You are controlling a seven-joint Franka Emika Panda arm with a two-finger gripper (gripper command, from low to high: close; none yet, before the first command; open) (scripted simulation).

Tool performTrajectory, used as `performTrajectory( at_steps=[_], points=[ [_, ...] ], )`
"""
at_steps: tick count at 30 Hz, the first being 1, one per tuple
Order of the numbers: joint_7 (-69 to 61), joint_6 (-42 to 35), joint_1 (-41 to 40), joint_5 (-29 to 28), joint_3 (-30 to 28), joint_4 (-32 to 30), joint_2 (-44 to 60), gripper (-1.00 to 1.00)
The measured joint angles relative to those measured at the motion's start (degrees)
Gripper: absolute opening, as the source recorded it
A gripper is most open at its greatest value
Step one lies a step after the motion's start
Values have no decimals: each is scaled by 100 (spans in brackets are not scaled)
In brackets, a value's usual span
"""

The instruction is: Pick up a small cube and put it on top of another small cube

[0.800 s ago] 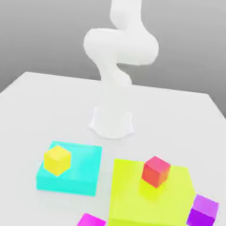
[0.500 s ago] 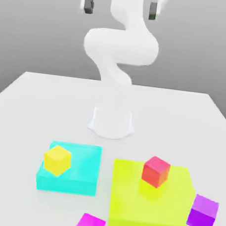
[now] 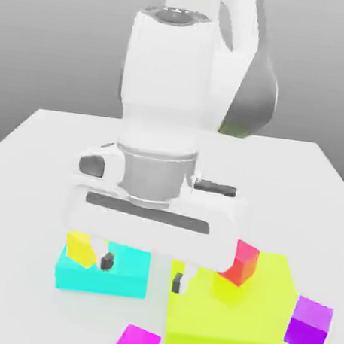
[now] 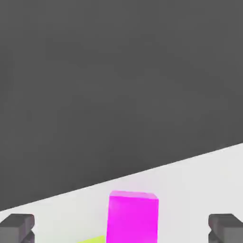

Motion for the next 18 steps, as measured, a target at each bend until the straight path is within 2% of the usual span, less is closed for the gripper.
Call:
performTrajectory(
  at_steps=[7,8,14,18],
  points=[
    [161,858,26,28,-48,90,1452,0],
    [168,984,33,20,-56,119,1610,-100],
    [178,1053,33,9,-57,134,1688,-100],
    [152,596,9,44,-27,26,1128,-100]
  ],
)
